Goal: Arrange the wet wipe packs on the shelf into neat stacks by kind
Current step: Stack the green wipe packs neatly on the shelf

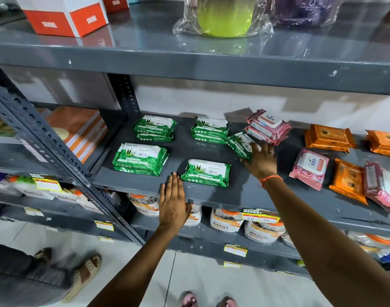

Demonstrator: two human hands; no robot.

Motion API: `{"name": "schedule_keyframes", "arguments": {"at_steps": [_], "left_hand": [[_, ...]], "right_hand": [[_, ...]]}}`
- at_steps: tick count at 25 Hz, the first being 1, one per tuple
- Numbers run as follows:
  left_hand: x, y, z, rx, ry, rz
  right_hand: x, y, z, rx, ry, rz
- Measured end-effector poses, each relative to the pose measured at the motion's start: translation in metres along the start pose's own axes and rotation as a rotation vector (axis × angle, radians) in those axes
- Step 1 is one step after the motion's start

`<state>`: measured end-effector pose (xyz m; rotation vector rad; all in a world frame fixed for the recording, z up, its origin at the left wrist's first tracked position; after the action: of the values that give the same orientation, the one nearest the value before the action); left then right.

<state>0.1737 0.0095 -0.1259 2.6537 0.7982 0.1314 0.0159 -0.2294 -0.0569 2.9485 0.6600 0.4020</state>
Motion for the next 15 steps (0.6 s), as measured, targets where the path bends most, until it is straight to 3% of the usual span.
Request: {"name": "schedule_keyframes", "arguments": {"at_steps": [2,4,10,15], "left_hand": [[0.001,0.0,0.003,0.019,0.009,-0.004],[0.001,0.0,0.006,0.054,0.007,-0.016],[0.0,0.0,0.0,0.005,0.02,-0.002],[-0.001,-0.001,0.0,0.013,0.011,0.004]], "right_hand": [[0.003,0.01,0.013,0.174,-0.012,-0.045],[0.002,0.013,0.018,0.21,-0.008,0.009],[0.0,-0.006,-0.002,0.041,0.063,0.196],[0.022,-0.038,-0.023,-0.156,0.19,0.086]]}}
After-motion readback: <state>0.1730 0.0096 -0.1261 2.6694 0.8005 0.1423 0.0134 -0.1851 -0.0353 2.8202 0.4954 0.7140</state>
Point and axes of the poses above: each hand's wrist, its own y-axis towards the middle knuckle, its own z-axis out of the palm, x = y × z, the point moved 6 cm from there along y, towards the middle knuckle, and after that the axes turned 11 degrees about -x, right-handed, at the moved point
